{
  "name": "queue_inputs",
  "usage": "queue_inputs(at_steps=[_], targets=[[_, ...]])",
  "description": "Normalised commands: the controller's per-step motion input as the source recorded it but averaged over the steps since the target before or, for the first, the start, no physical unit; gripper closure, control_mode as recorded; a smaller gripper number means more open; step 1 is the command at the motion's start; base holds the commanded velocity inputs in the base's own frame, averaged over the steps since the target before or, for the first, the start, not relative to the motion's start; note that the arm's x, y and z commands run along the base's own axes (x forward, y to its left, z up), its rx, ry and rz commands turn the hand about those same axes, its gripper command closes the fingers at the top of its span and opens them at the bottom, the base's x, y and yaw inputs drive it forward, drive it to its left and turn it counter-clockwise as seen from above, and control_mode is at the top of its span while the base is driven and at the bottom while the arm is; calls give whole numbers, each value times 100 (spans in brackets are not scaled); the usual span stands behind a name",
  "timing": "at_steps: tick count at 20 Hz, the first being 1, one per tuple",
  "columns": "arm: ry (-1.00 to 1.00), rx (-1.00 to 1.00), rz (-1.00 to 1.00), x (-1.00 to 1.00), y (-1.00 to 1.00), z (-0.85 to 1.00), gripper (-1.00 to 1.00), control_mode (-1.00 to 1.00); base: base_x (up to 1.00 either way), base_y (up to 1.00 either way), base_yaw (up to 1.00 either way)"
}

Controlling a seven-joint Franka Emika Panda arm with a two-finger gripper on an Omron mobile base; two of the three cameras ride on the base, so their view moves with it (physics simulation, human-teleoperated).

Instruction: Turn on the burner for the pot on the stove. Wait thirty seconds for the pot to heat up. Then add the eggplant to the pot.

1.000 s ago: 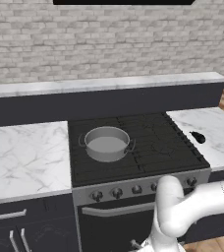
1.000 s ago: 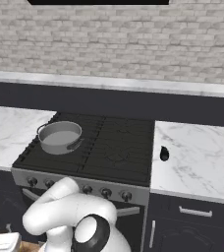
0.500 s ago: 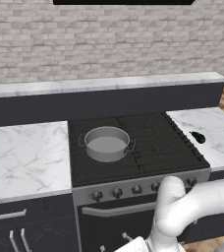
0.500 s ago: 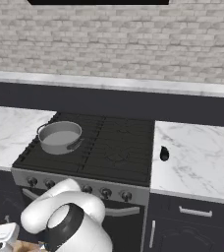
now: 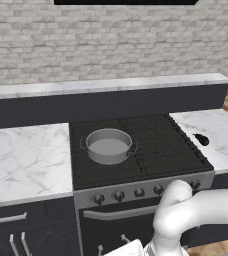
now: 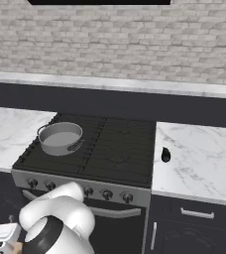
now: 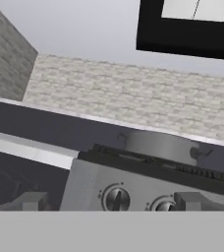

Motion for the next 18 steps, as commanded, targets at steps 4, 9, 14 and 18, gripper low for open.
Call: queue_inputs(at_steps=[4, 9, 14, 18], targets=[[-1, 10, 0, 45, 1, -17, -100, -100, 0, 0, 0], [0, 14, 0, 52, 0, -16, -100, -100, 0, 0, 0], [0, 16, 0, 60, -1, -13, -100, -100, 0, 0, 0], [0, 19, 0, 73, -17, -13, -100, -100, 0, 0, 0]])
